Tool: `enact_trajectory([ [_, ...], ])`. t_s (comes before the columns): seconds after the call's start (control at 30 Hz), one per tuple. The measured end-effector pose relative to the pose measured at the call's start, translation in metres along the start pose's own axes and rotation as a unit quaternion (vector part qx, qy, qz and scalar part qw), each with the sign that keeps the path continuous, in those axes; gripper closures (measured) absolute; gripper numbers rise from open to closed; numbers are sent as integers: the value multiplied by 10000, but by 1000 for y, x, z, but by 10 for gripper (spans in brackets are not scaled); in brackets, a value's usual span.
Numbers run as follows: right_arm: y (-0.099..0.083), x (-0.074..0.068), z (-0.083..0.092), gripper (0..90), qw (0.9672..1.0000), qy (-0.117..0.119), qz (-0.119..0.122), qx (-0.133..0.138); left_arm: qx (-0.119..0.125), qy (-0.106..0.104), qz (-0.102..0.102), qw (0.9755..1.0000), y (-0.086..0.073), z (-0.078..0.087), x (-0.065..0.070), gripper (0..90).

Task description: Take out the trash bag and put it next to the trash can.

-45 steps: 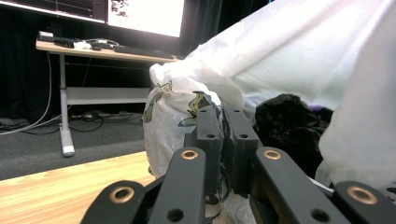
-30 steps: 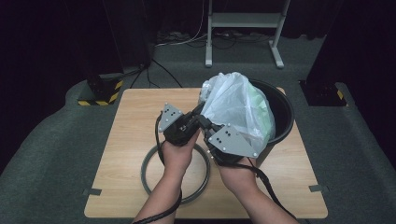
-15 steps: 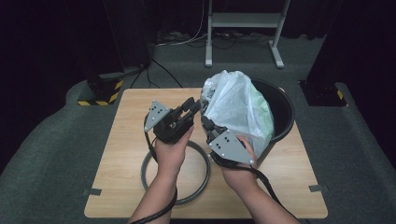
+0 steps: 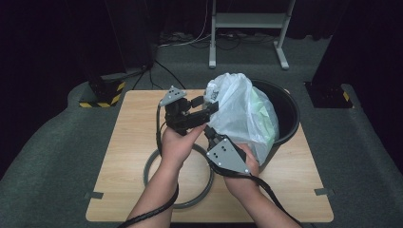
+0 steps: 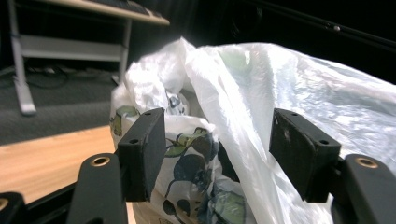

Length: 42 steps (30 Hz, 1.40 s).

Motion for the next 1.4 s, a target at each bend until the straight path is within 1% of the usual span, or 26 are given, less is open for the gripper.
enact_trajectory([
  [0.03,-2,-1,0,900,10000,-31,80,-44,-92,12,8,10000,-1,-2,-1,372],
  [0.07,-3,-2,-1,900,9999,-40,117,-75,-149,-20,24,9999,-2,-4,-2,388],
  [0.13,-6,-5,-1,900,9997,-55,197,-132,-215,-131,123,9996,-2,-7,-3,429],
  [0.17,-7,-6,-2,900,9995,-74,246,-158,-253,-142,124,9995,-3,-7,-3,450],
  [0.2,-8,-6,-2,899,9994,-92,274,-180,-330,-76,75,9994,-3,-9,-3,483],
  [0.23,-10,-6,-2,893,9993,-99,307,-211,-388,-37,74,9992,-4,-11,-4,511],
  [0.27,-11,-7,-2,876,9993,-80,286,-236,-404,-52,86,9991,-4,-12,-4,532],
  [0.33,-12,-7,-1,805,9994,-42,253,-229,-391,5,102,9992,-4,-12,-6,601],
  [0.37,-12,-7,0,784,9995,-47,234,-220,-394,41,95,9992,-5,-12,-7,630],
  [0.43,-11,-5,6,732,9998,-80,145,-142,-416,102,93,9990,-6,-12,-9,686],
  [0.5,-9,-2,13,705,10000,-74,20,-56,-355,133,70,9993,-6,-12,-8,701],
  [0.57,-5,2,21,687,10000,-61,-66,35,-323,308,-68,9990,-5,-10,-6,735],
  [0.6,-4,4,25,685,9999,-70,-107,80,-301,430,-151,9985,-5,-10,-5,761],
  [0.63,-2,6,30,683,9998,-75,-140,136,-282,492,-200,9982,-5,-10,-4,771],
  [0.67,-1,8,33,680,9997,-78,-158,158,-219,617,-280,9975,-4,-8,-2,788],
  [0.7,0,11,37,678,9996,-82,-184,182,-218,716,-375,9965,-4,-7,-1,884],
  [0.8,1,21,47,670,9992,-94,-314,246,-181,833,-479,9952,-5,-8,1,892],
  [0.9,2,33,58,667,9986,-190,-389,305,-141,867,-503,9949,-6,-8,2,897],
  [1.03,1,51,70,664,9976,-332,-485,357,18,800,-460,9957,-5,-8,2,899],
  [1.17,-5,70,81,653,9965,-519,-559,354,254,767,-520,9954,0,-5,6,899],
  [1.27,-9,83,87,636,9954,-592,-676,334,410,737,-505,9952,5,-2,9,900],
  [1.3,-11,87,90,629,9951,-629,-681,347,458,748,-535,9947,7,-2,10,900],
  [1.4,-15,100,101,594,9935,-659,-857,367,589,719,-542,9942,13,0,13,899],
])
Point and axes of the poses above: each handheld gripper's, and its own axes: z roughly backward along the jaws, y roughly out of its top, x roughly to its right, the point moved 6 cm from there along -z, roughly forward along the jaws, and after that the axes turned 12 degrees about -x, right-handed, at the moved point
